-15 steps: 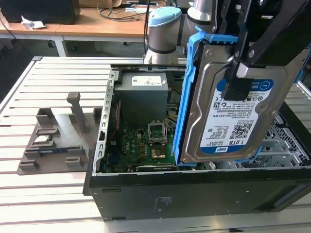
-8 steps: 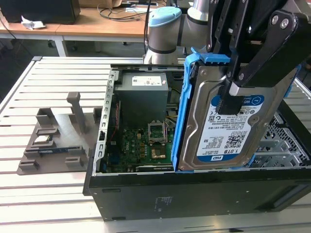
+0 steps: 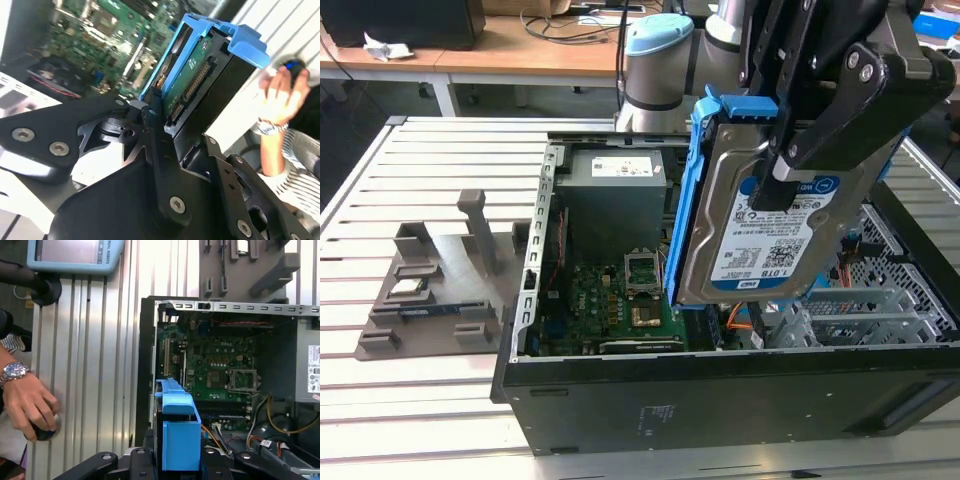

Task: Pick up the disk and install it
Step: 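Pick up the disk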

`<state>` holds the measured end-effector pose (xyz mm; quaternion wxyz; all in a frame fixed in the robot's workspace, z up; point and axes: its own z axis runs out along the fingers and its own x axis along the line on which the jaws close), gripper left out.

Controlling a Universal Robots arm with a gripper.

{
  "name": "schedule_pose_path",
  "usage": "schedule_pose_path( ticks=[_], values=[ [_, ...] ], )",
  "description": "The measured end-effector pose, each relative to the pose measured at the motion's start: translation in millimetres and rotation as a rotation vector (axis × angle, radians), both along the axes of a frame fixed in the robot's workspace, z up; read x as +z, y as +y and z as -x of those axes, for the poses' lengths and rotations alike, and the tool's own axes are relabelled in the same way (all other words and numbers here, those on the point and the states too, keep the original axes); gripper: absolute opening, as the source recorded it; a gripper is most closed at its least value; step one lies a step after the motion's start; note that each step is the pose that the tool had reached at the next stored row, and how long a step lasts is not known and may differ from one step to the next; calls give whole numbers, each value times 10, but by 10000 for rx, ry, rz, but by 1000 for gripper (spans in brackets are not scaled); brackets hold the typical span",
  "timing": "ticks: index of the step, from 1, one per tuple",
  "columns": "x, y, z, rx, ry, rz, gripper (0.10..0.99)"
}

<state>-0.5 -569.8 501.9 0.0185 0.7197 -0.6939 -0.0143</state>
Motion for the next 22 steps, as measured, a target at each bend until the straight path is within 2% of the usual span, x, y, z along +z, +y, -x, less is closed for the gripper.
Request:
schedule_pose_path(
  ticks=[1, 2, 3, 6, 10, 16, 18, 22],
  values=[
    [0, -2, 0, 0, 0, -229, 361],
    [-1, -2, -3, -1, 0, -393, 361],
    [-23, -2, -47, -1, 13, -480, 361],
    [-90, -2, -251, -2, 45, -479, 361],
    [-137, -2, -496, -1, 80, -471, 361],
    [-282, 7, -889, -5, 198, -443, 361],
    [-326, 10, -982, -5, 227, -438, 361],
    [-385, 13, -1094, -7, 262, -431, 361]
  ],
)
